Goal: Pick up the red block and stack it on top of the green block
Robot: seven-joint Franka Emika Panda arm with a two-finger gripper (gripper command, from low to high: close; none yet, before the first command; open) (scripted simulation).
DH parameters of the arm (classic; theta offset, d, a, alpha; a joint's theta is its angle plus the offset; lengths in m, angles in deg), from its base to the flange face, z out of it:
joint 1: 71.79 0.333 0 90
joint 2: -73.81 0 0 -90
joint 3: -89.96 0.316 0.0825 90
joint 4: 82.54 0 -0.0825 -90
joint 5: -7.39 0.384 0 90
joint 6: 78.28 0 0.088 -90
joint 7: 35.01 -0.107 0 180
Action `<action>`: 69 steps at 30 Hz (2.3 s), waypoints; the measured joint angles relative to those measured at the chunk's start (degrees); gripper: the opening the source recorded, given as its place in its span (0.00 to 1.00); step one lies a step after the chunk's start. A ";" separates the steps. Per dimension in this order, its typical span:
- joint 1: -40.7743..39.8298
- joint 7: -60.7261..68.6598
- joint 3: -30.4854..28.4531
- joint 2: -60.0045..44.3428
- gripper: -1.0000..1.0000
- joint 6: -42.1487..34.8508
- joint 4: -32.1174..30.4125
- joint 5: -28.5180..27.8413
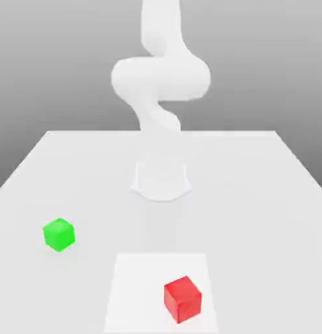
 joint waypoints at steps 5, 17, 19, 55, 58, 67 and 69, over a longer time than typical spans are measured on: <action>-5.02 -12.65 5.53 -9.73 0.50 4.06 -2.56 -1.75; -12.00 -43.56 13.89 -32.62 0.50 13.39 -8.48 -7.95; -12.29 -48.48 14.36 -36.39 0.50 14.96 -9.48 -8.66; -30.44 -58.84 0.26 -36.40 0.00 20.09 -26.06 -5.26; -34.05 -56.16 -4.19 -31.96 0.00 19.75 -29.79 -3.52; -36.44 -51.81 -8.10 -42.27 0.00 32.69 -32.16 1.13; -36.54 -51.47 -7.89 -43.35 1.00 33.73 -32.12 1.58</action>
